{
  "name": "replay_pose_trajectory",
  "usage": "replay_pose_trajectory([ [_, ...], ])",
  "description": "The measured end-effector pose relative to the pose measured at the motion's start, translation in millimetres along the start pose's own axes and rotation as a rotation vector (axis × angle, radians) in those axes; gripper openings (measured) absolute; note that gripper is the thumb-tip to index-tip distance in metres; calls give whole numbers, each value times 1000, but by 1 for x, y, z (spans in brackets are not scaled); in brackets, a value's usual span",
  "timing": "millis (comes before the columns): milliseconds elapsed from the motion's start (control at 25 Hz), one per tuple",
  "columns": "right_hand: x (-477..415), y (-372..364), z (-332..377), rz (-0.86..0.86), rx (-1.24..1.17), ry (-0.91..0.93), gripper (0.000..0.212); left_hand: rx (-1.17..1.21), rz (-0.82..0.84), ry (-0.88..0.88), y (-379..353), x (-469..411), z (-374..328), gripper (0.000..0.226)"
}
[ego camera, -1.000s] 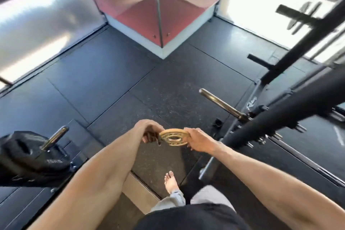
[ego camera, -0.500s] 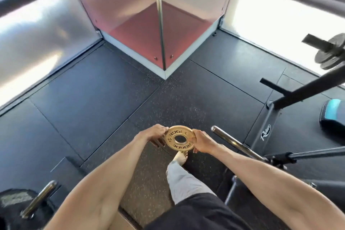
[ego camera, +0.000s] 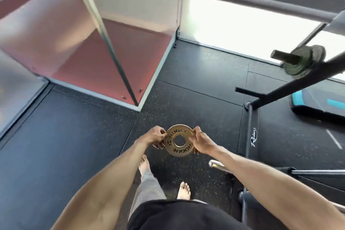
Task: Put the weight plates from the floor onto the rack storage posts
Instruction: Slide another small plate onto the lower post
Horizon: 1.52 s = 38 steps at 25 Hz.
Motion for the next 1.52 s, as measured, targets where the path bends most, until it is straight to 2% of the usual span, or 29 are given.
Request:
replay_pose_trajectory([
  [120, -36, 23, 20, -92, -82, -45, 18, -107, 27, -115, 57, -56, -32, 24],
  [320, -85, 72, 61, -352, -335, -83, 18, -317, 101, -311, 147, -128, -115, 19],
  [600, -142, 174, 70, -701, -595, -115, 18, -425, 169, -538, 200, -228, -260, 17],
  [760, -169, 245, 54, -900, -646, -107, 19, -491, 204, -651, 201, -283, -357, 13],
  [1000, -182, 350, 34, -1036, -600, -210, 40, -598, 277, -679, 183, -347, -487, 20],
  [1200, -182, 415, 14, -1206, -753, -243, 8, -679, 339, -761, 153, -380, -580, 21],
  [1320, -185, 444, 0, -1293, -736, -331, 11, -763, 384, -820, 131, -406, -623, 21],
  [1520, -202, 477, -22, -1426, -872, -418, 12, -876, 455, -977, 99, -441, -688, 16],
])
Point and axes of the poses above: each hand's wrist, its own x-axis away from the middle knuckle, its own y-axis out of the back of the hand, z = x × y, the point moved 5 cm from there along -x, towards the middle knuckle, and after that the axes turned 10 degrees about -x, right-handed, at the moved point
